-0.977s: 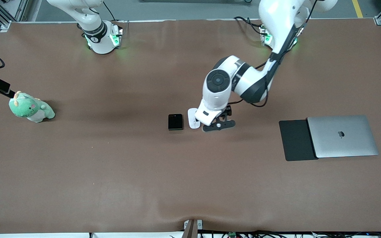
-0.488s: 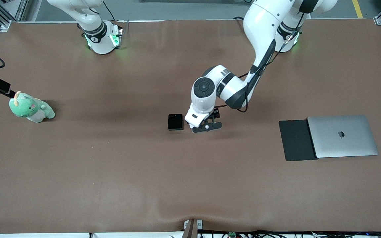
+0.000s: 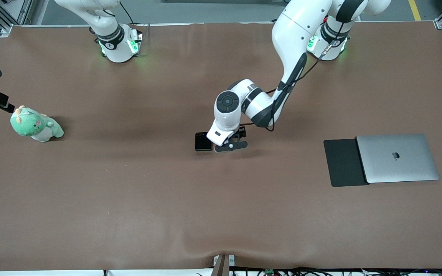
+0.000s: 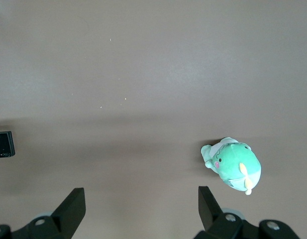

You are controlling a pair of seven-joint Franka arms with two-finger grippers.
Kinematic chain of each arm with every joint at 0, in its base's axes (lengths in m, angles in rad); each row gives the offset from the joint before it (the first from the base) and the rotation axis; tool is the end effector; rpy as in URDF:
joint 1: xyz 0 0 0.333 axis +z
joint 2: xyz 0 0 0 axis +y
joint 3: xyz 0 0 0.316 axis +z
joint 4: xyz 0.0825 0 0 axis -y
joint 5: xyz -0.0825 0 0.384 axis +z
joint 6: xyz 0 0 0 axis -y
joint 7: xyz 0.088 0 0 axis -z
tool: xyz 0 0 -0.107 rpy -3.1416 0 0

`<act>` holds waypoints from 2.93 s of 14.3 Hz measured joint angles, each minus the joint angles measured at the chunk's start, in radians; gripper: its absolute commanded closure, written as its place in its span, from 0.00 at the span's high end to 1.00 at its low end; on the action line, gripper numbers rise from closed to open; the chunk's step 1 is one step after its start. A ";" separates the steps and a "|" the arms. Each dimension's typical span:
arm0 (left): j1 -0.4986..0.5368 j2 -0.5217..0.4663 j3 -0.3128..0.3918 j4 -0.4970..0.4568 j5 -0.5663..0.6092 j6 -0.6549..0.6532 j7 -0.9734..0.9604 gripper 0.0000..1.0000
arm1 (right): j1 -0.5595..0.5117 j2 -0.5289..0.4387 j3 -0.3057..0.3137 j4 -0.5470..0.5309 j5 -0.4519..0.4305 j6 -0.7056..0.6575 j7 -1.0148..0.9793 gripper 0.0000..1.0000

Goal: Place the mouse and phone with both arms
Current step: 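Lower the left gripper and grasp the white mouse, then carry the mouse to the pad while the right gripper reaches the phone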

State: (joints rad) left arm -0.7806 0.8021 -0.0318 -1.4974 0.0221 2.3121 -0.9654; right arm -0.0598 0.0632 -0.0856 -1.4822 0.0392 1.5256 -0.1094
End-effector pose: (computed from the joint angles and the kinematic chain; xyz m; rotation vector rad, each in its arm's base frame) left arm 0.4950 -0.5164 0.1935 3.1189 0.2312 0.0051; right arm 0.5647 -0.0766 0.6269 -3.1051 0.0536 0.0235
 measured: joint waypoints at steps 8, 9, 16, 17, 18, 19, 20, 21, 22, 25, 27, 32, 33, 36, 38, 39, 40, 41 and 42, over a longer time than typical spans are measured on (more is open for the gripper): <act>-0.010 0.042 0.001 0.024 0.000 0.014 -0.001 1.00 | 0.071 0.033 0.018 -0.009 0.079 0.000 -0.006 1.00; -0.011 0.044 0.001 0.024 0.000 0.014 -0.002 1.00 | 0.095 0.040 0.019 -0.009 0.079 0.001 -0.006 1.00; -0.011 0.043 0.003 0.033 0.000 0.015 -0.037 0.00 | 0.166 0.066 0.022 -0.052 0.099 0.037 -0.006 1.00; -0.009 0.043 0.005 0.035 0.000 0.015 -0.038 0.00 | 0.166 0.069 0.022 -0.059 0.109 0.041 -0.006 1.00; -0.007 0.040 0.006 0.037 0.000 0.015 -0.038 0.00 | 0.167 0.074 0.022 -0.061 0.117 0.049 -0.007 1.00; -0.004 0.035 0.008 0.039 0.000 0.011 -0.038 0.00 | 0.169 0.078 0.023 -0.061 0.120 0.057 -0.007 1.00; 0.000 0.025 0.011 0.042 0.000 -0.004 -0.038 0.00 | 0.173 0.080 0.023 -0.063 0.122 0.066 -0.007 1.00; 0.006 0.010 0.013 0.043 0.000 -0.029 -0.038 0.00 | 0.177 0.081 0.023 -0.068 0.123 0.078 -0.007 1.00; 0.014 -0.009 0.014 0.043 0.000 -0.056 -0.037 0.00 | 0.180 0.081 0.023 -0.076 0.124 0.089 -0.007 1.00; 0.050 -0.086 0.018 0.002 0.008 -0.104 0.002 0.00 | 0.185 0.081 0.023 -0.098 0.139 0.109 -0.006 1.00; 0.090 -0.160 0.020 -0.074 0.016 -0.111 0.056 0.00 | 0.204 0.082 0.023 -0.126 0.155 0.144 0.009 1.00; 0.229 -0.305 0.022 -0.212 0.024 -0.112 0.215 0.00 | 0.321 0.095 0.025 -0.195 0.159 0.221 0.103 1.00; 0.258 -0.326 0.022 -0.230 0.024 -0.112 0.249 0.00 | 0.346 0.106 0.025 -0.199 0.159 0.229 0.115 1.00; 0.350 -0.368 0.021 -0.268 0.024 -0.112 0.366 0.00 | 0.431 0.164 0.027 -0.210 0.160 0.280 0.156 1.00; 0.422 -0.378 0.021 -0.275 0.025 -0.116 0.468 0.00 | 0.496 0.221 0.027 -0.214 0.161 0.355 0.228 1.00; 0.460 -0.380 0.021 -0.277 0.025 -0.119 0.525 0.00 | 0.530 0.248 0.028 -0.214 0.162 0.400 0.275 1.00; 0.498 -0.380 0.021 -0.280 0.025 -0.120 0.584 0.00 | 0.566 0.275 0.028 -0.215 0.162 0.446 0.325 1.00; 0.533 -0.380 0.021 -0.285 0.025 -0.120 0.629 0.00 | 0.601 0.301 0.028 -0.215 0.162 0.489 0.369 1.00; 0.564 -0.380 0.021 -0.290 0.025 -0.120 0.660 0.00 | 0.633 0.327 0.028 -0.216 0.162 0.533 0.412 1.00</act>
State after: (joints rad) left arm -0.2166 0.4224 -0.0111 -1.7872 0.0473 2.1916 -0.3052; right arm 0.5732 0.3899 -0.0575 -1.6980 0.2009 2.0588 0.3024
